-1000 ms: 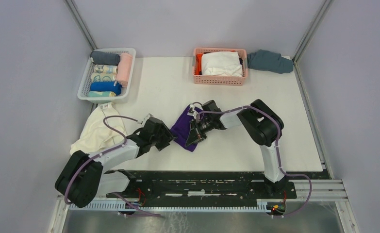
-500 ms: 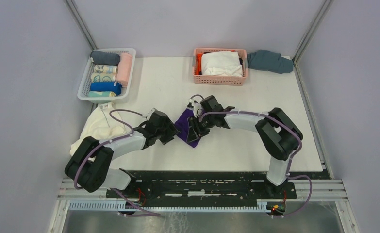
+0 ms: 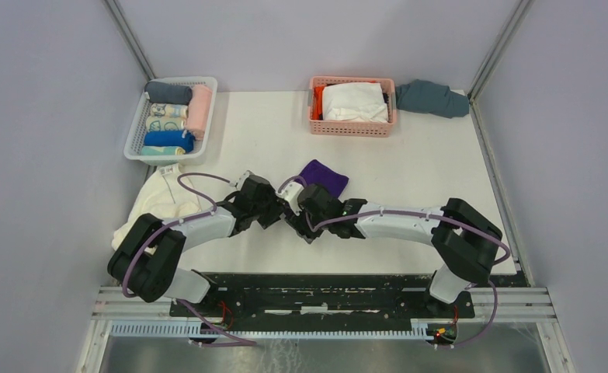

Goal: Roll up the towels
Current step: Roll the towel at the center of the board.

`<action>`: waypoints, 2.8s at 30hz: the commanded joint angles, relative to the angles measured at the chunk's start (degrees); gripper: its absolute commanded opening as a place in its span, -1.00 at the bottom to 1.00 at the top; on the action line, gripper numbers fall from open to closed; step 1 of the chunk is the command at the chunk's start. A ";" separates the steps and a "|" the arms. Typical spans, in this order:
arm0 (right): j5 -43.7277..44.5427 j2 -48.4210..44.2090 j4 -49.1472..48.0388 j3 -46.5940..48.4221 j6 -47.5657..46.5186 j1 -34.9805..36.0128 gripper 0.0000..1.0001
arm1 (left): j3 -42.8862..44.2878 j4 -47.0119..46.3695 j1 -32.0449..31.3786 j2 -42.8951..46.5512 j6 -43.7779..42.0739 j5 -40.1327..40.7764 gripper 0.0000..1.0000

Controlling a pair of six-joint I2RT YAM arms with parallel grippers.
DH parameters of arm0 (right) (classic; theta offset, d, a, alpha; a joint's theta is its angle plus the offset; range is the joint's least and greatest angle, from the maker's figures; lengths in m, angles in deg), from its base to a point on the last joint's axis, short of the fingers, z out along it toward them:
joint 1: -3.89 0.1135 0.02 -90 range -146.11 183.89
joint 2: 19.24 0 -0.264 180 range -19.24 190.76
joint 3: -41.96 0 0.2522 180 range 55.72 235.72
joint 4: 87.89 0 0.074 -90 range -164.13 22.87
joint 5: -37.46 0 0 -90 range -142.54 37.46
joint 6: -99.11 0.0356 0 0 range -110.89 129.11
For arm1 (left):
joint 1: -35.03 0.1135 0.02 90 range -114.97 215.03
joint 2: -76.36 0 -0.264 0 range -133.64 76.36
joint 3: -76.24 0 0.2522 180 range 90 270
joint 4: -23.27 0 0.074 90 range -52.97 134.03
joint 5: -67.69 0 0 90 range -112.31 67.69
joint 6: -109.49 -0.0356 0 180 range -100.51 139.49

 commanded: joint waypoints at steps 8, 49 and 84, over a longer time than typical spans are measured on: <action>9.08 -3.41 -7.37 -2.11 -4.95 3.53 -0.16 | -0.98 5.30 -0.02 -2.50 -1.03 1.55 0.25; 6.45 14.24 3.86 4.40 -4.40 -1.33 -0.81 | -1.77 7.27 0.99 0.32 -2.05 1.78 0.34; -59.71 25.38 -30.03 1.69 37.21 -24.42 -0.99 | -0.74 10.96 2.81 16.67 -4.57 0.74 0.56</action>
